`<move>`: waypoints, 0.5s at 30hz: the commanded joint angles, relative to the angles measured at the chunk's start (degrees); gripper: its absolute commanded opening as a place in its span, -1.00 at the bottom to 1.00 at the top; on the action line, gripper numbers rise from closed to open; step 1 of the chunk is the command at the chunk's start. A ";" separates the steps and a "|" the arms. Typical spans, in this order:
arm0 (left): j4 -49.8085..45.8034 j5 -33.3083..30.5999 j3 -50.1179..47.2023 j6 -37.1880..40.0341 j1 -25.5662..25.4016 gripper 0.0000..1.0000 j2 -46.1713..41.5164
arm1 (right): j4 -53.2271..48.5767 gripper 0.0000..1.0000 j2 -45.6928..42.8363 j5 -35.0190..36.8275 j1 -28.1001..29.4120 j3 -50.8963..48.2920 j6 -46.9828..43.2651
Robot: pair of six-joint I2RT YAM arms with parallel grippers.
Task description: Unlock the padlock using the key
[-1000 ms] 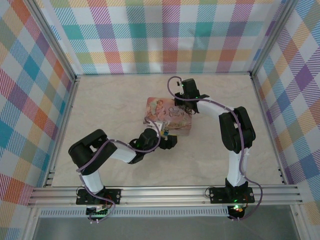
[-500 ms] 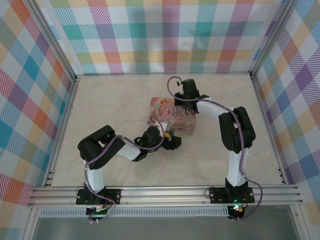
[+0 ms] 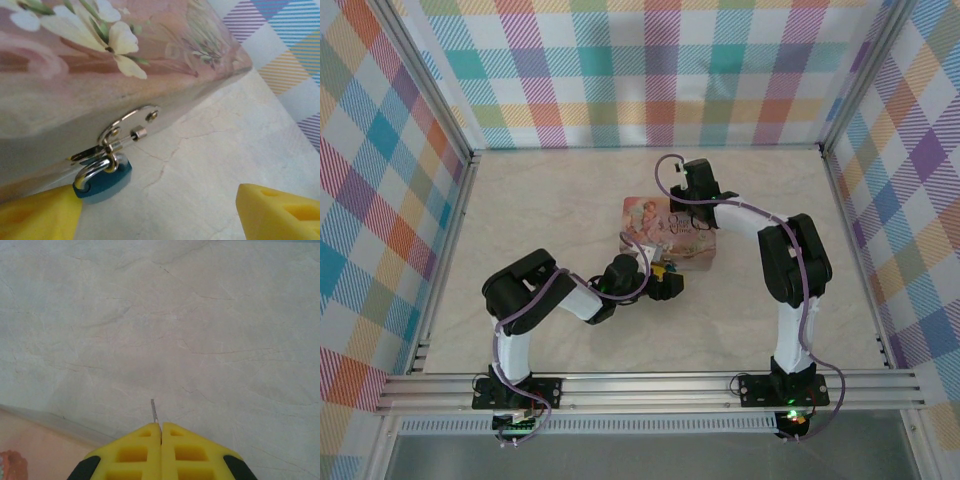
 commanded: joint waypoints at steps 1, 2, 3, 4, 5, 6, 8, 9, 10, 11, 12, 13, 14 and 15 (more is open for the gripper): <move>9.21 3.55 -0.32 0.45 0.99 0.57 -0.08 | -6.28 -1.00 -1.23 -4.63 1.95 -2.04 1.09; 9.47 3.38 -0.61 0.45 1.11 0.57 -0.27 | -6.19 -1.00 -1.23 -4.73 1.95 -2.11 1.13; 9.59 3.33 -0.89 0.38 1.15 0.57 -0.39 | -6.20 -1.00 -1.31 -4.73 1.93 -2.06 1.18; 9.79 3.58 -0.98 0.43 1.28 0.57 -0.38 | -6.18 -1.00 -1.39 -4.78 1.95 -2.05 1.19; 9.73 3.38 -0.92 0.33 1.26 0.57 -0.30 | -6.08 -1.00 -1.41 -4.81 1.95 -2.05 1.22; 8.96 2.88 -0.68 0.13 1.24 0.60 -0.16 | -6.20 -1.00 -1.41 -4.99 1.95 -2.05 1.25; 8.35 2.08 -0.20 0.05 1.15 0.65 0.43 | -6.12 -1.00 -1.49 -4.96 1.95 -2.03 1.34; 7.86 1.74 0.12 0.00 1.12 0.68 0.61 | -6.14 -1.00 -1.58 -4.94 1.93 -2.09 1.36; 7.66 1.34 0.43 0.06 1.00 0.68 0.96 | -6.16 -1.00 -1.58 -4.92 1.95 -2.23 1.36; 7.57 0.87 0.74 0.05 0.88 0.69 1.13 | -6.14 -1.00 -1.66 -4.87 1.95 -2.23 1.36; 7.41 0.08 1.13 -0.20 0.70 0.71 1.53 | -6.16 -1.00 -1.67 -4.96 1.97 -2.22 1.36; 7.37 -0.47 1.43 -0.52 0.53 0.72 1.92 | -6.16 -1.00 -1.66 -5.00 1.96 -2.29 1.36; 7.64 -0.77 1.83 -0.79 0.19 0.73 2.47 | -6.11 -1.00 -1.74 -5.01 1.95 -2.32 1.49; 7.66 -1.01 2.35 -1.11 -0.12 0.73 3.09 | -6.10 -1.00 -1.76 -5.14 1.95 -2.25 1.60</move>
